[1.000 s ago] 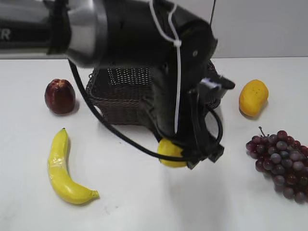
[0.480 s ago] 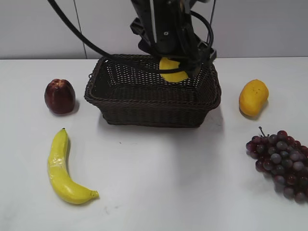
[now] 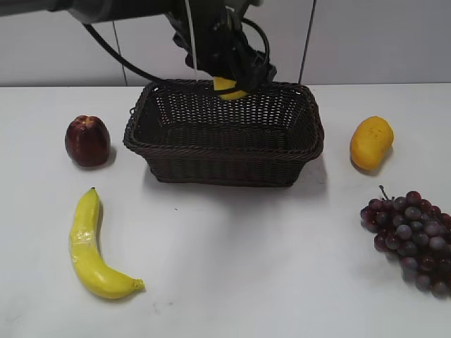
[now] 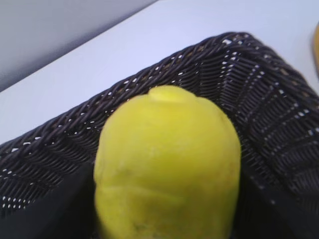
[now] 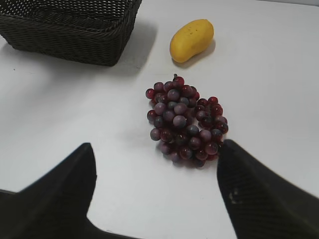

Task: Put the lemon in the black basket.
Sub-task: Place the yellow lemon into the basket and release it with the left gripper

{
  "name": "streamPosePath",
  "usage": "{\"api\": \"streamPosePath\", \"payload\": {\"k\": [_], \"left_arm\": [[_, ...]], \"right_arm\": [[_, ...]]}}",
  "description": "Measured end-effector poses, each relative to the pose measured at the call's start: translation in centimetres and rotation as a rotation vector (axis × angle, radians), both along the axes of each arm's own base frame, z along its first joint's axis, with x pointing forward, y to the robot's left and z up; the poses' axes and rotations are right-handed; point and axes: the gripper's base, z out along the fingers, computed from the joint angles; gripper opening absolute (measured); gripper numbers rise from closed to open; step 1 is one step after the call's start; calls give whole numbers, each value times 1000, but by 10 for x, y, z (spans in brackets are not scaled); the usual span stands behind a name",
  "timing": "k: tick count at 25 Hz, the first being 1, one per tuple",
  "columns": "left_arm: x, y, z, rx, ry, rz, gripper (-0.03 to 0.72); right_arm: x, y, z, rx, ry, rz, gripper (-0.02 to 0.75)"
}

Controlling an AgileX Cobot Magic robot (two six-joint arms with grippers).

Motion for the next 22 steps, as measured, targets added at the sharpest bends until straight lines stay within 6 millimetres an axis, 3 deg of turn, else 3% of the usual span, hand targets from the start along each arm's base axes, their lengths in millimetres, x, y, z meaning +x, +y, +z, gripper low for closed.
{"api": "streamPosePath", "payload": {"k": [8,12,16,19,22], "left_arm": [[15,2,-69,108,112,21,549],[16,2,-89,142,151,23,572],[16,1,-93,147,155,22,673],[15,3,-87,153,156,23,672],[12,7,-69,171,153,27,663]], "right_arm": [[0,0,0,0,0,0,571],[0,0,0,0,0,0,571],[0,0,0,0,0,0,571],[0,0,0,0,0,0,571],[0,0,0,0,0,0,571]]}}
